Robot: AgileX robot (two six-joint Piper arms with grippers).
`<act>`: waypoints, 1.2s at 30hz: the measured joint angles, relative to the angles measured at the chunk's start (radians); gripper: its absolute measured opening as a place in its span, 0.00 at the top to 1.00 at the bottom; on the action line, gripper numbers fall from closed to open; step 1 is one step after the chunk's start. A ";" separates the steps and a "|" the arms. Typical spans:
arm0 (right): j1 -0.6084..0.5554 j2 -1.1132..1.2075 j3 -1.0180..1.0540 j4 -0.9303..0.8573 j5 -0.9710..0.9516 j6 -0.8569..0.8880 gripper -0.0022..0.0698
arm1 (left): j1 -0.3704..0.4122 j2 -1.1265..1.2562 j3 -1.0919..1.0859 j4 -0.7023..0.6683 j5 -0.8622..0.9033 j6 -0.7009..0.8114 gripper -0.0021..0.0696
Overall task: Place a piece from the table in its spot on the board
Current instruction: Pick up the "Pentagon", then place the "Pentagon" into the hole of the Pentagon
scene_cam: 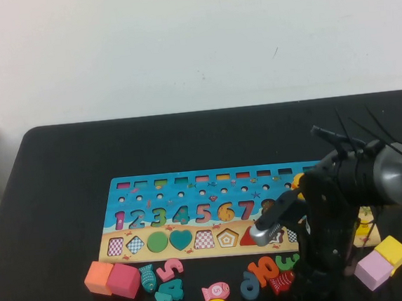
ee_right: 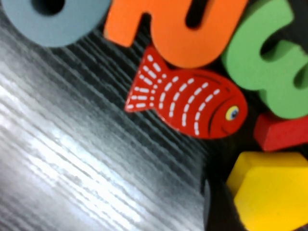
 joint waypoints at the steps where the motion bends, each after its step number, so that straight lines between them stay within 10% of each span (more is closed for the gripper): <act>1: 0.000 0.000 -0.011 0.003 0.016 0.000 0.45 | 0.000 0.000 0.000 0.000 0.000 0.000 0.97; 36: 0.060 0.296 -0.752 0.146 0.367 -0.223 0.45 | 0.000 0.000 0.000 0.000 0.000 0.000 0.97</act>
